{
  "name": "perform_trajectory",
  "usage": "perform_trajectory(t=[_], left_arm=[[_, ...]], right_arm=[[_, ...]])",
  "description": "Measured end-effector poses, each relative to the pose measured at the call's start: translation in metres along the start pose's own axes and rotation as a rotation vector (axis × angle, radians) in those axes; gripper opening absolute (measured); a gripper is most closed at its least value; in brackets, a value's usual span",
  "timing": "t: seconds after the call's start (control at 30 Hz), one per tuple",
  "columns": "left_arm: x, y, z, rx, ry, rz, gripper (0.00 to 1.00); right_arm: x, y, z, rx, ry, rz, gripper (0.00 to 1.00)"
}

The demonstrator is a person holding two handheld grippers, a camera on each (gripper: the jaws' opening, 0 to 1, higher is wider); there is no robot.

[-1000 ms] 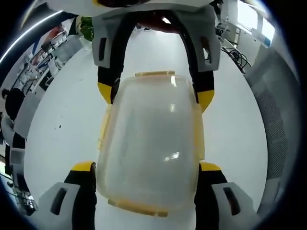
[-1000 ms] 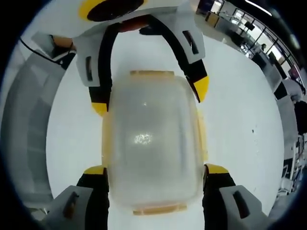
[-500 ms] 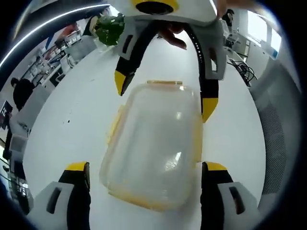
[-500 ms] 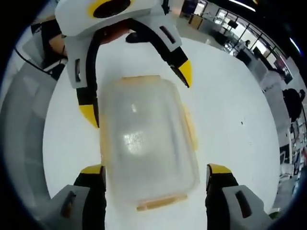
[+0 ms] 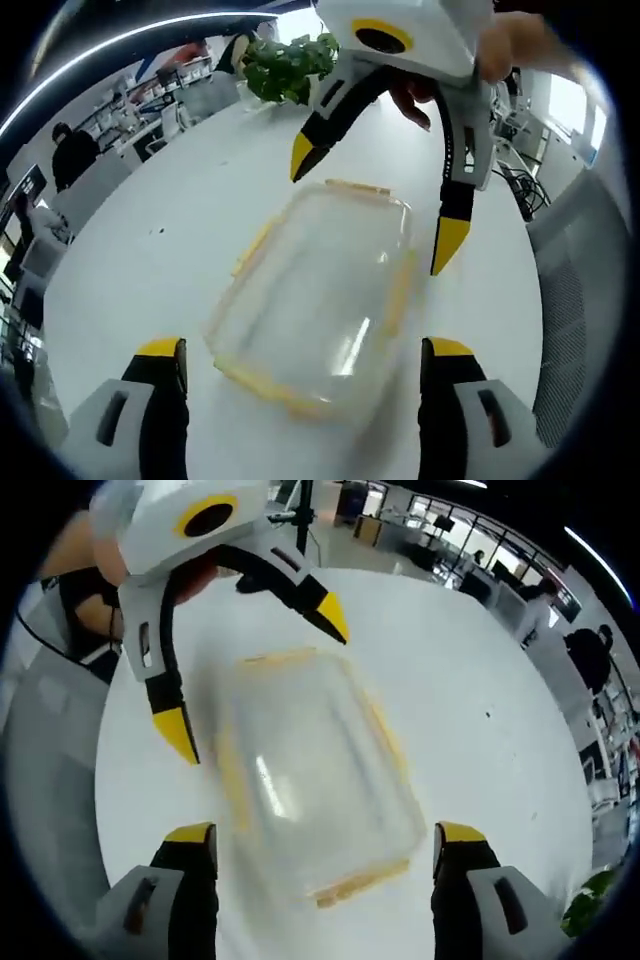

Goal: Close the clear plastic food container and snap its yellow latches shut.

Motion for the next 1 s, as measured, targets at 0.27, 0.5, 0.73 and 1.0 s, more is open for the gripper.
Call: perform_trajectory(t=[0.27,0.5,0.73,1.0], left_arm=[[-0.009,-0.006,0.007,-0.085,0.03,0.027,0.98],[-0.017,-0.013,0.018,-0.14,0.043,0.042,0.98],[-0.027,-0.017,0.02,-0.202,0.072,0.067,0.97],[-0.037,-0.019,0.024,-0.25,0.09,0.09,0.97]], right_arm=[[-0.006,-0.003,-0.011,0.055,-0.038,0.031,0.9],[-0.011,-0.004,-0.017,0.124,-0.059,0.068,0.9],[-0.014,-0.006,-0.023,0.18,-0.071,0.096,0.9],[-0.021,-0.007,-0.026,0.236,-0.105,0.133,0.9]])
Point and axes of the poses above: the point that each gripper's makers call its tool centre point, and the gripper's own axes: x roughly forward along the fingers, z roughly to its right, y roughly out of its top, the point moved 1 cm from there along -x, roughly backward along the fingers, and after that the axes turned 2 degrees about z, right-handed, at the moved point
